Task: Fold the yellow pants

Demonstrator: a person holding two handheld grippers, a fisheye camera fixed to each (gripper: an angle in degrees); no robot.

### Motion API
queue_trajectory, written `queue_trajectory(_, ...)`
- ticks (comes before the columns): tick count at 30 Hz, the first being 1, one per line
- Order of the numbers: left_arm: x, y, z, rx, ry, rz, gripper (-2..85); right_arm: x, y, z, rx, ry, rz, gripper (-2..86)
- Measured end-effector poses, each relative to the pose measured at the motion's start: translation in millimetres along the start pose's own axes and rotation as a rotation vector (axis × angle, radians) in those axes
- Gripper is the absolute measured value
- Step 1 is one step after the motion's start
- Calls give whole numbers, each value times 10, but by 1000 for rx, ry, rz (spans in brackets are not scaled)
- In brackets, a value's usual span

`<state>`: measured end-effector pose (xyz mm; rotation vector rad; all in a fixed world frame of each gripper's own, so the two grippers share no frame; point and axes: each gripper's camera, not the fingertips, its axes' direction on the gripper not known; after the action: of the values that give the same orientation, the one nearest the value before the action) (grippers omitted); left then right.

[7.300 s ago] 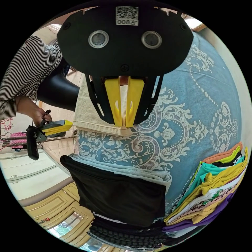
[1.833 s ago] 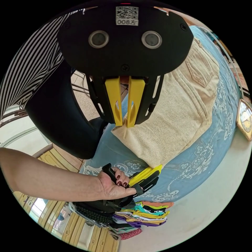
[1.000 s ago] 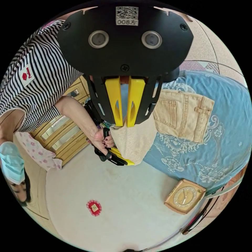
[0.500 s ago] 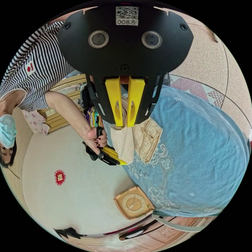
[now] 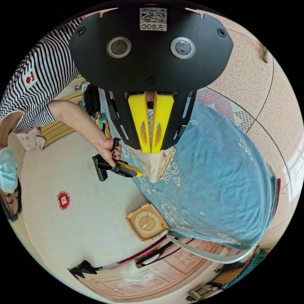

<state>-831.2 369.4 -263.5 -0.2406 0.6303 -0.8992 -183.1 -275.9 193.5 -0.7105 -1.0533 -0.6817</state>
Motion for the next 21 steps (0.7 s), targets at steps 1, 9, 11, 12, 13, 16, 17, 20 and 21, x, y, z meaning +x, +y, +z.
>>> queue_trajectory(1,59,-23,55,-24,-11,32,2,-110,-42,139,-41,58,-36,3)
queue_trajectory(9,306,-74,556,-235,-245,136,0,-536,-219,548,-154,194,-179,0)
queue_trajectory(11,426,-53,510,-203,-271,164,1,-596,-192,412,-137,184,-191,1)
queue_trajectory(12,499,-39,480,-182,-297,180,1,-616,-158,352,-114,188,-203,1)
queue_trajectory(13,527,-35,470,-174,-313,185,1,-636,-73,231,-67,214,-216,1)
queue_trajectory(16,584,-26,532,-188,-405,210,0,-531,128,103,-25,338,-187,1)
queue_trajectory(17,580,-29,617,-230,-435,218,0,-427,154,170,-62,382,-154,1)
queue_trajectory(20,636,-33,735,-254,-466,229,0,-228,152,322,-105,338,-102,2)
queue_trajectory(21,689,-32,744,-257,-477,229,0,-225,130,328,-126,334,-95,2)
